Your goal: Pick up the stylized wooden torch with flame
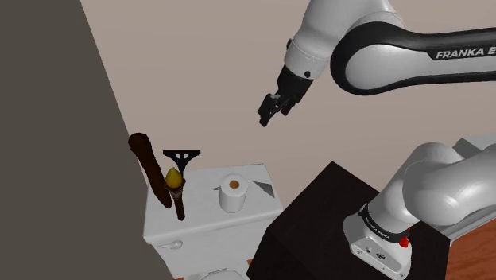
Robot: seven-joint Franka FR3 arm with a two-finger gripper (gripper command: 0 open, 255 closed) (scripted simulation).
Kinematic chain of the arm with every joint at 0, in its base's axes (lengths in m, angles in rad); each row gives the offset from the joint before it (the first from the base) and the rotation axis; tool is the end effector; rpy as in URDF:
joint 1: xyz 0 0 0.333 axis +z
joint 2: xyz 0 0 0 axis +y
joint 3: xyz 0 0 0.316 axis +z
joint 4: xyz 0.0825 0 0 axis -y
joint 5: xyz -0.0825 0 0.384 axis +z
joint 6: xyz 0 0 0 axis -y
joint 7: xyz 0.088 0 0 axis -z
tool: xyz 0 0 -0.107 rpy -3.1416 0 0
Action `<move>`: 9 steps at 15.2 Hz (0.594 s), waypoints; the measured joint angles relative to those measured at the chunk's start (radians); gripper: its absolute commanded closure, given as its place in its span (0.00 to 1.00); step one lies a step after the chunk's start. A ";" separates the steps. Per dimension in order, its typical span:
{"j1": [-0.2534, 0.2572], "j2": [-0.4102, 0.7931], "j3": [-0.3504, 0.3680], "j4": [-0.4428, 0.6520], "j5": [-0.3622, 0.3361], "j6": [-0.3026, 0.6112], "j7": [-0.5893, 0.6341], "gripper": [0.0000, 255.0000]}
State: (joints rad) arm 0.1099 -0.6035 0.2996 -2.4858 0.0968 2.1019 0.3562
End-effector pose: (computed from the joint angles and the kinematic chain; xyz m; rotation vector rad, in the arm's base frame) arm 0.3556 0.1695 0.5043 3.1188 -0.0329 0.3385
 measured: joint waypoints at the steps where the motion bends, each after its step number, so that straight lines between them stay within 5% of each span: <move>1: 0.002 0.028 0.023 0.005 -0.003 0.028 0.018 0.00; 9: -0.019 0.263 0.212 0.078 -0.104 0.227 0.187 0.00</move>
State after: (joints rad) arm 0.0908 -0.3405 0.5114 -2.4082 -0.0068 2.3291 0.5436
